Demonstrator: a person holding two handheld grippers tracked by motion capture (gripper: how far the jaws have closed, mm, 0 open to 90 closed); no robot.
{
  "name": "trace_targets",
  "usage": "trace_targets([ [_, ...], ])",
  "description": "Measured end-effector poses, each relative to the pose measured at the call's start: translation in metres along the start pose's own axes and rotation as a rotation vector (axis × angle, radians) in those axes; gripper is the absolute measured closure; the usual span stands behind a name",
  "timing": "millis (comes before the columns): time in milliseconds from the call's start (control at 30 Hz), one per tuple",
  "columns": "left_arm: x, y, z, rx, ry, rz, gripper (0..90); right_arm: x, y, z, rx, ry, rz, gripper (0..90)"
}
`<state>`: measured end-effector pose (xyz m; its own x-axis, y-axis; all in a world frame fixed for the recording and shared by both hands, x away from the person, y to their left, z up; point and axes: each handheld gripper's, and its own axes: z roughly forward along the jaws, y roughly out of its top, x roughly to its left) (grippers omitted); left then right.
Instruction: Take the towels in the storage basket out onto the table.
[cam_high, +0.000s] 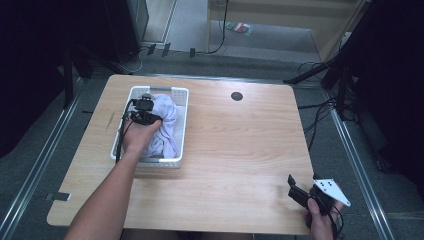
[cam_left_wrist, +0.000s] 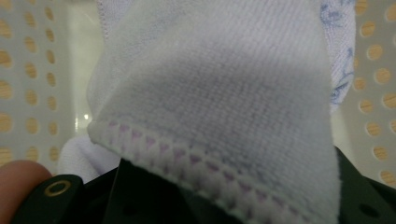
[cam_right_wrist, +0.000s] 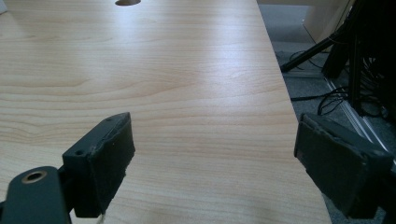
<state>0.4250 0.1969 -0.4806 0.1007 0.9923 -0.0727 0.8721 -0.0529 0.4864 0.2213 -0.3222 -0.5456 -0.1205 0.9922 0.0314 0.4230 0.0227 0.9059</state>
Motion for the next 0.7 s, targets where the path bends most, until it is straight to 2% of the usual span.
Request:
trace_targets([
  [233, 0.003, 0.001, -0.023, -0.062, -0.018, -0.020, 57.9, 0.000, 0.000, 0.000, 0.000, 0.003, -0.004, 12.3],
  [267, 0.003, 0.002, -0.031, -0.085, -0.020, -0.020, 57.9, 0.000, 0.000, 0.000, 0.000, 0.001, -0.002, 12.3],
  [333, 0.001, 0.002, -0.037, -0.097, -0.008, 0.003, 57.7, 0.000, 0.000, 0.000, 0.000, 0.002, -0.001, 12.3],
  [533, -0.004, 0.005, -0.054, -0.144, -0.013, 0.016, 57.7, 0.000, 0.000, 0.000, 0.001, 0.000, -0.008, 12.4],
  [700, -0.012, 0.009, -0.071, -0.179, -0.038, 0.026, 57.5, 0.001, 0.000, 0.000, 0.003, 0.004, -0.014, 12.3],
])
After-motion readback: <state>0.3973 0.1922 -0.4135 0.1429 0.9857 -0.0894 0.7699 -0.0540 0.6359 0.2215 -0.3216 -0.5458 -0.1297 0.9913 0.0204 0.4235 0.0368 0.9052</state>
